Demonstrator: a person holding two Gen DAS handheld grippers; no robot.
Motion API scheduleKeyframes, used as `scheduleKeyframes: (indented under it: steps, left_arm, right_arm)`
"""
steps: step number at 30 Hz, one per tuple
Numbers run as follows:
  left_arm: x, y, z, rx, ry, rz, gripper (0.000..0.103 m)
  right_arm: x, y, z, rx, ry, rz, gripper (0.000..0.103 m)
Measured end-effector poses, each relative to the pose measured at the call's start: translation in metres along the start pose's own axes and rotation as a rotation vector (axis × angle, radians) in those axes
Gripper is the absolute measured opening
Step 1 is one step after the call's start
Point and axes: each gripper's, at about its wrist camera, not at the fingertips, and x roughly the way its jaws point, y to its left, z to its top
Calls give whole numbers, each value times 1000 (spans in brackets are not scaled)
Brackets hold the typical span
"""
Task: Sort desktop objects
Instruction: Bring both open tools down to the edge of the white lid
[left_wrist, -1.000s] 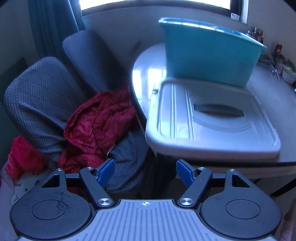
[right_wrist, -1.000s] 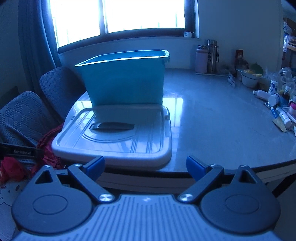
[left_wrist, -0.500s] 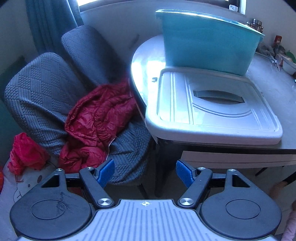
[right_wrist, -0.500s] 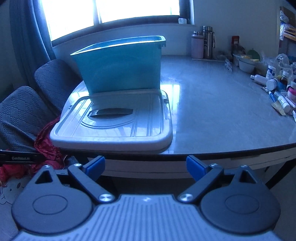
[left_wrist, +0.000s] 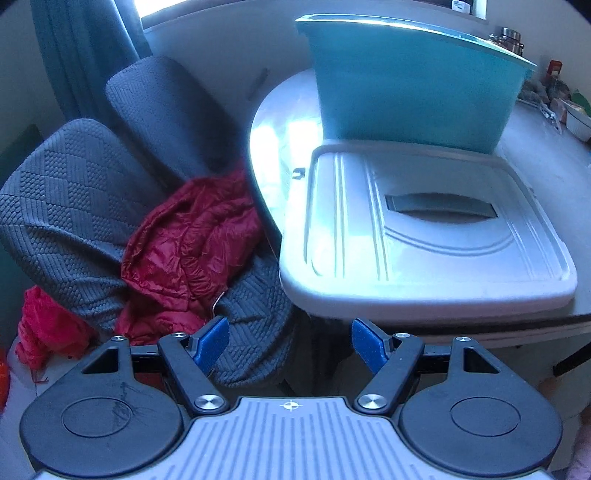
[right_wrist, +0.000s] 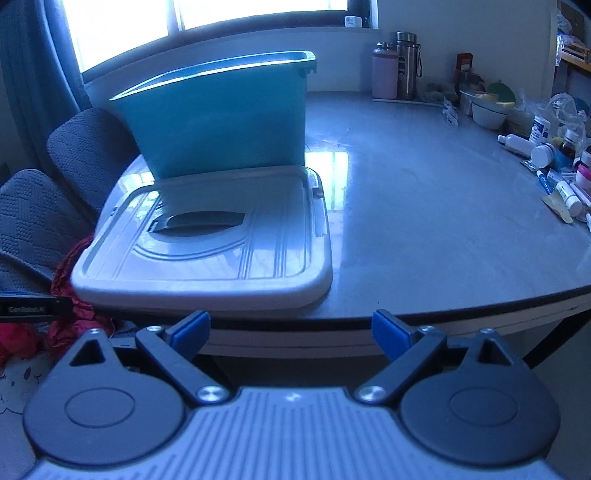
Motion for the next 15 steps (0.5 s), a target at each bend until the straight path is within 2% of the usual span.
scheduleKeyframes:
  steps: [7, 15]
  left_arm:
    - [22, 21, 23, -47, 34, 6, 76]
    - [49, 16, 45, -42, 70, -7, 76]
  right_arm:
    - [27, -2, 16, 28, 38, -15, 95]
    - [58, -3, 43, 19, 64, -19, 95]
